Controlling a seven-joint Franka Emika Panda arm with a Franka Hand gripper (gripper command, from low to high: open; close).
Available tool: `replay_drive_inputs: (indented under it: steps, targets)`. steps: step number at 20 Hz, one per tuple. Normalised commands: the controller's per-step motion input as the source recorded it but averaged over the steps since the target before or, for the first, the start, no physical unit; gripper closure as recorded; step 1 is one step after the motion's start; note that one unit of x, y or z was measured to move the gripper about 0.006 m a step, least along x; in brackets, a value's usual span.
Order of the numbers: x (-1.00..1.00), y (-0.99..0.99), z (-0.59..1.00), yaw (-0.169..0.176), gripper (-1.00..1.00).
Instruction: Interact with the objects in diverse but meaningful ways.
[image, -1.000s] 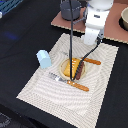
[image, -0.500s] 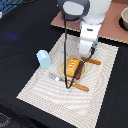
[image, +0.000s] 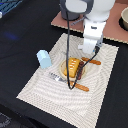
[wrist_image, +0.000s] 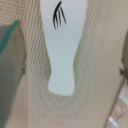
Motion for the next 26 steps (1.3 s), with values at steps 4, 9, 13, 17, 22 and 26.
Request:
replay_drive_inputs:
  steps: [4,9,13,17,22,26]
  targets:
    - [-0.38,0.00,0.84,0.000,-1.00]
    - [-0.43,0.00,0.85,0.000,-1.00]
    - [-0.47,-0.01,0.88,0.000,-1.00]
    - [-0.54,-0.19,0.48,0.000,-1.00]
    - [-0.66,-0.39,0.09,0.008,-1.00]
    - [-0.66,-0.50,0.00,0.017,-1.00]
